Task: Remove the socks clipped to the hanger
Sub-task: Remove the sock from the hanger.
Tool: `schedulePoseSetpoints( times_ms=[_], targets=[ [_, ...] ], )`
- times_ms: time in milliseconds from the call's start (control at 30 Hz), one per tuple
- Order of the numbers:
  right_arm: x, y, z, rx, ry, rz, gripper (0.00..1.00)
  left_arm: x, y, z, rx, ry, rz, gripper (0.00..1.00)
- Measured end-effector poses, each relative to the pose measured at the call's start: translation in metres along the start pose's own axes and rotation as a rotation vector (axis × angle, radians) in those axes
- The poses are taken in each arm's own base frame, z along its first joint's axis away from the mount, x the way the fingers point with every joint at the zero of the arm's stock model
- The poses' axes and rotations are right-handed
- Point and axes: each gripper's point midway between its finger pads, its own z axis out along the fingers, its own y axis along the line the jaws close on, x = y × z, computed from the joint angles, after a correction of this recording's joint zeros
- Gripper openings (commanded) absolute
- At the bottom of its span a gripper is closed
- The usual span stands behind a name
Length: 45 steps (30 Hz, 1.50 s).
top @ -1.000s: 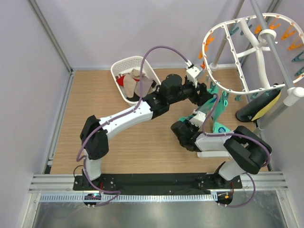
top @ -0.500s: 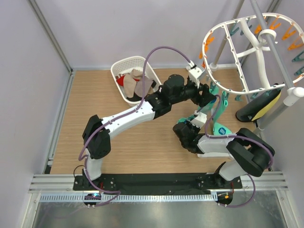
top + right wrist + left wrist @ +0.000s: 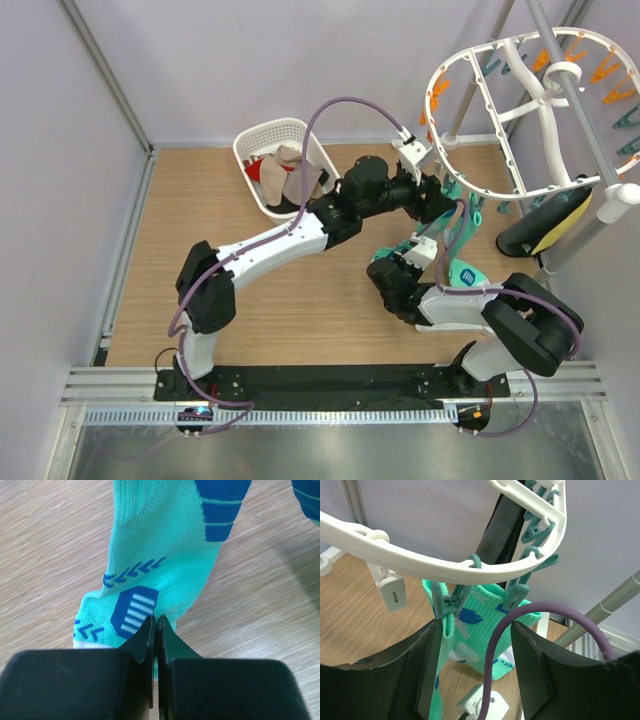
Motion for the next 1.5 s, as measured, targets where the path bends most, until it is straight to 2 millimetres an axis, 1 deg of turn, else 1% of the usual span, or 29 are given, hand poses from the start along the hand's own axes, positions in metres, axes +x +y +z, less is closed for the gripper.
schedulePoseSetpoints(
  times_ms=[133,333,400,433,533,567,700,800,833,900,933,1000,1100,1333,1500],
  targets=[
    [0.001,-0.002,-0.001,0.000,0.001,-0.005,0.01,0.004,0.003,-0.005,0.010,0.005,0.006,0.64],
    [0.002,-0.003,-0.001,0.000,0.001,-0.015,0.01,0.019,0.012,-0.021,0.031,0.050,-0.019,0.64],
    [0.002,-0.004,-0.001,0.001,0.002,-0.017,0.01,0.019,0.016,-0.023,0.038,0.053,-0.033,0.63],
    [0.003,-0.005,-0.001,0.001,0.002,-0.020,0.01,0.018,0.017,-0.024,0.039,0.051,-0.035,0.60],
    [0.003,-0.006,-0.001,0.002,0.003,-0.023,0.01,0.010,0.021,-0.027,0.037,0.034,-0.049,0.56],
    [0.003,-0.007,-0.001,0.003,0.003,-0.023,0.01,0.007,0.022,-0.027,0.036,0.021,-0.053,0.53],
    [0.001,-0.007,-0.003,-0.002,0.000,-0.015,0.01,-0.005,0.025,-0.026,0.027,-0.013,-0.072,0.51],
    [-0.002,-0.005,-0.004,-0.008,-0.005,-0.005,0.01,-0.018,0.022,-0.025,0.035,-0.041,-0.075,0.49],
    [-0.003,-0.005,-0.004,-0.010,-0.007,-0.003,0.01,-0.024,0.020,-0.025,0.040,-0.054,-0.073,0.46],
    [-0.005,-0.004,-0.005,-0.013,-0.009,-0.001,0.01,-0.035,0.015,-0.021,0.054,-0.080,-0.065,0.44],
    [-0.006,-0.004,-0.005,-0.014,-0.011,0.001,0.01,-0.038,0.013,-0.019,0.060,-0.090,-0.062,0.42],
    [-0.007,-0.004,-0.005,-0.016,-0.012,0.003,0.01,-0.043,0.008,-0.015,0.073,-0.105,-0.057,0.41],
    [-0.007,-0.004,-0.005,-0.015,-0.012,0.000,0.01,-0.040,0.004,-0.008,0.083,-0.107,-0.057,0.38],
    [-0.012,-0.003,-0.008,-0.023,-0.020,0.012,0.01,-0.019,0.001,0.004,0.086,-0.076,-0.070,0.37],
    [-0.012,-0.003,-0.008,-0.023,-0.019,0.011,0.01,-0.018,-0.004,0.008,0.075,-0.087,-0.067,0.37]
  ],
)
